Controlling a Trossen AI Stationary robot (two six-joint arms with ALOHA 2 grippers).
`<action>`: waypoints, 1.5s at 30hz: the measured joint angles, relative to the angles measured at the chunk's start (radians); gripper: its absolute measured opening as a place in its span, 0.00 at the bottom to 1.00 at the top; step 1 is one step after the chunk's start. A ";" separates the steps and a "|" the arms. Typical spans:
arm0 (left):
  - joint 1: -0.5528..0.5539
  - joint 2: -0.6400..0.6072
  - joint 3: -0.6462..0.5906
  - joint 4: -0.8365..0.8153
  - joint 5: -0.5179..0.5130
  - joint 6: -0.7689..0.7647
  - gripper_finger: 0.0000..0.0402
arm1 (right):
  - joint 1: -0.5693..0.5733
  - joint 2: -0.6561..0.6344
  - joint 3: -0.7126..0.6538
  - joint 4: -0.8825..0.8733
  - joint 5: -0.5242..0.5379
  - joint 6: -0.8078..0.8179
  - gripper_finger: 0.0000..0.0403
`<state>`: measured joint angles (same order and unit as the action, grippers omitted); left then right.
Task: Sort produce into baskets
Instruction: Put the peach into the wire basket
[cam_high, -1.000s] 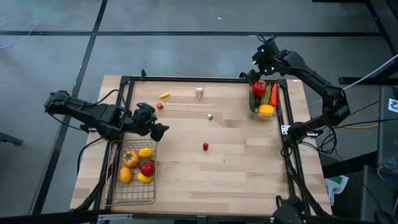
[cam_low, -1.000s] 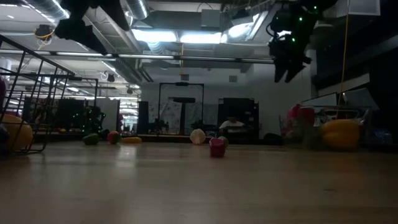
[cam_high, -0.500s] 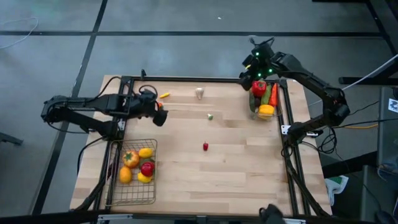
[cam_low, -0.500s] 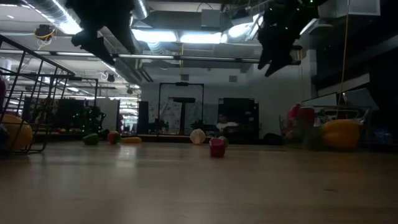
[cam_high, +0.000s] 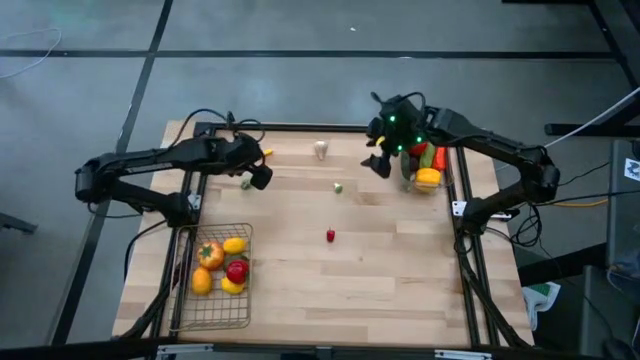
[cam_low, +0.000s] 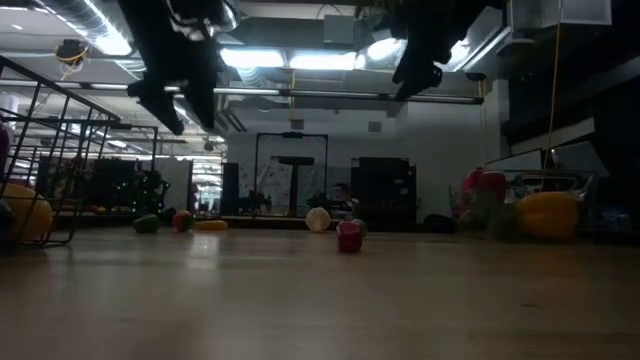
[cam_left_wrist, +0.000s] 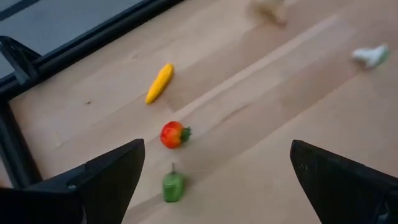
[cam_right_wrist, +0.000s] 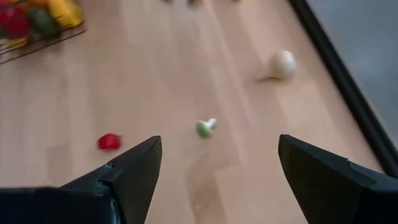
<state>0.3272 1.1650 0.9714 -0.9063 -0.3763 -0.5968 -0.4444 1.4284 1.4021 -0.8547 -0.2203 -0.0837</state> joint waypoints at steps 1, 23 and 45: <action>0.010 0.023 0.000 0.002 0.001 0.020 1.00 | 0.020 0.000 0.000 0.000 0.000 0.000 0.79; 0.205 0.429 0.000 0.077 0.072 0.211 1.00 | 0.293 0.031 -0.033 0.107 0.037 -0.001 0.79; 0.284 0.514 0.000 0.117 0.143 0.212 0.75 | 0.334 0.031 -0.037 0.106 0.055 0.012 0.79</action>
<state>0.6109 1.6791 0.9718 -0.7891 -0.2330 -0.3851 -0.1104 1.4593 1.3651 -0.7490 -0.1651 -0.0719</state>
